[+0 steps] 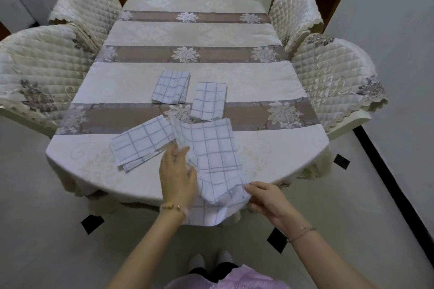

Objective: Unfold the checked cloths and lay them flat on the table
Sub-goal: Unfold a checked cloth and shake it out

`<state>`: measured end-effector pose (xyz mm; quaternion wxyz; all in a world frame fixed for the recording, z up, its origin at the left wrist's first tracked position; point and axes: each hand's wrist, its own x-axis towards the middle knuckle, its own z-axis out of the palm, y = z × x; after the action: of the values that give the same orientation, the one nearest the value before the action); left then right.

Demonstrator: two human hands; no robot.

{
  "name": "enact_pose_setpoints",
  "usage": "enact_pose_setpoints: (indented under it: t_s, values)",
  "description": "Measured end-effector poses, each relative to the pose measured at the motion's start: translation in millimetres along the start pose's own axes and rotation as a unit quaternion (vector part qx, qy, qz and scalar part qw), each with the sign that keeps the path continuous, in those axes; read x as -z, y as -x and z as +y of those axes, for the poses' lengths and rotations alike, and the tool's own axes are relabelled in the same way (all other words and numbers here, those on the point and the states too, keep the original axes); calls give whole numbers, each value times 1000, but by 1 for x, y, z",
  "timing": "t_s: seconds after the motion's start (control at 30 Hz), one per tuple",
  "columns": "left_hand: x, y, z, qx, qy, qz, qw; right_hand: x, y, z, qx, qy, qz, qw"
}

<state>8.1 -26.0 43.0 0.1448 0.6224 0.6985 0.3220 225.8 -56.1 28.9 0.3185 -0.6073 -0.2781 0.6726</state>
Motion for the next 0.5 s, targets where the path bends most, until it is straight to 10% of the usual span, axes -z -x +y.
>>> enact_pose_setpoints:
  t_s: [0.13, 0.3, 0.5]
  values:
    - [-1, 46, 8, -124, -21, -25, 992, -19, 4, -3, 22, -26, -25, 999]
    - [6, 59, 26, 156, 262, -200, 931, -43, 11, -12, 58, -6, -56, 997]
    - [12, 50, 29, 204, 337, -169, 903, -55, 18, -16, 84, 24, -100, 991]
